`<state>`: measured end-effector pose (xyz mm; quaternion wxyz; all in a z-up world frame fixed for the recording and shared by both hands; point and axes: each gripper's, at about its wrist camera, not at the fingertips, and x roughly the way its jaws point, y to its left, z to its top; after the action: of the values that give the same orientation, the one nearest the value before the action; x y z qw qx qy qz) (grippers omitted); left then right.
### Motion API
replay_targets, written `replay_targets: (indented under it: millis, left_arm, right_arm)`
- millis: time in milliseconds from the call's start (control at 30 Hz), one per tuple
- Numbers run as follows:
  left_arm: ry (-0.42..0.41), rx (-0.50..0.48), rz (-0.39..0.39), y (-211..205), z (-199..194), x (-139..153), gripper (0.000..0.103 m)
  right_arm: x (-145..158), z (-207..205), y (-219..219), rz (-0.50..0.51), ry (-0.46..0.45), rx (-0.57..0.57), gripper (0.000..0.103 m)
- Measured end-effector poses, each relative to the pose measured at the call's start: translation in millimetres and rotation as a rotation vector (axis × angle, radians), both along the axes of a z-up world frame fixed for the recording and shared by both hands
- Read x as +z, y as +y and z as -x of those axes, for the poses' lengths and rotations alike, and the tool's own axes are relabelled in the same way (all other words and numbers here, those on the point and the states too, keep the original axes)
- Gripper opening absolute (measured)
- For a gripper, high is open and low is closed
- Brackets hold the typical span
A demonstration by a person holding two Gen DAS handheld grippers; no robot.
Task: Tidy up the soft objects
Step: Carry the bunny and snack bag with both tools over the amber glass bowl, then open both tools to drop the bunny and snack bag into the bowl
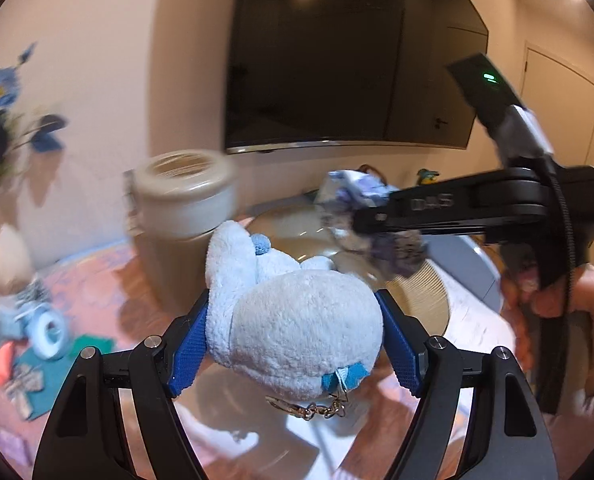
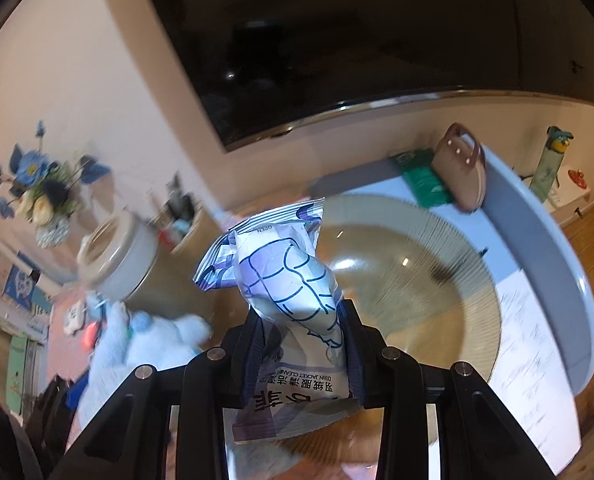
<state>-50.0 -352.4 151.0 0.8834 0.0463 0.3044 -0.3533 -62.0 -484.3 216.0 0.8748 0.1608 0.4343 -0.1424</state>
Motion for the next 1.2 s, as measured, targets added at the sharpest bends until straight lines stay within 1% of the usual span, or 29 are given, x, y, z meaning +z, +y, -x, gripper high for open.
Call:
replay_targets:
  millis: [133, 200, 233, 267, 300, 333, 400, 467, 500, 700, 800, 1033, 1133, 1200]
  left_arm:
    - [-0.032, -0.006, 0.004, -31.4, -8.9, -3.9, 0.077]
    - [-0.037, -0.007, 0.004, -40.1, -14.0, -8.0, 0.081]
    - [-0.028, -0.013, -0.003, -46.0, -18.3, -11.8, 0.083]
    - [-0.017, -0.016, -0.013, -48.8, -21.8, -13.7, 0.085]
    - [-0.006, -0.019, -0.022, -51.5, -22.9, -14.9, 0.085]
    - [0.007, -0.026, -0.028, -53.4, -24.1, -16.0, 0.085]
    - [0.027, -0.044, -0.030, -55.7, -24.7, -17.1, 0.086]
    - [0.039, -0.052, -0.044, -56.3, -24.0, -18.6, 0.092]
    - [0.040, -0.052, -0.049, -56.9, -26.3, -20.4, 0.093]
    - [0.038, -0.071, -0.062, -47.3, -22.5, -18.4, 0.093]
    - [0.047, -0.077, -0.072, -43.5, -21.4, -19.1, 0.093]
    - [0.098, -0.097, -0.078, -18.2, -0.8, -14.9, 0.093]
    - [0.138, -0.105, -0.075, -3.8, 6.0, -13.4, 0.093]
    - [0.144, -0.104, -0.076, 2.4, 9.1, -12.1, 0.093]
  right_arm:
    - [-6.6, -13.5, -20.8, 0.013, 0.014, -0.022, 0.036]
    - [-11.8, -19.1, -32.0, 0.007, 0.015, -0.033, 0.037]
    - [-14.2, -21.6, -36.9, -0.001, 0.015, -0.036, 0.045]
    - [-16.8, -24.0, -41.3, -0.017, 0.017, -0.036, 0.062]
    - [-19.4, -26.5, -45.8, -0.038, 0.017, -0.032, 0.071]
    - [-21.0, -26.6, -48.8, -0.049, 0.013, -0.036, 0.081]
    - [-21.7, -24.6, -52.3, -0.048, 0.010, -0.064, 0.082]
    - [-21.8, -23.5, -51.4, -0.056, 0.012, -0.061, 0.082]
    - [-21.9, -22.9, -50.5, -0.057, 0.012, -0.061, 0.082]
    - [-15.9, -13.7, -38.8, -0.044, 0.022, -0.066, 0.082]
    - [-15.9, -7.7, -30.3, -0.044, 0.043, -0.072, 0.082]
    - [-17.4, 11.2, -0.4, -0.010, 0.104, -0.064, 0.082]
    - [-16.3, 22.6, 16.1, -0.003, 0.114, -0.060, 0.082]
    - [-15.6, 29.8, 24.7, -0.001, 0.117, -0.059, 0.082]
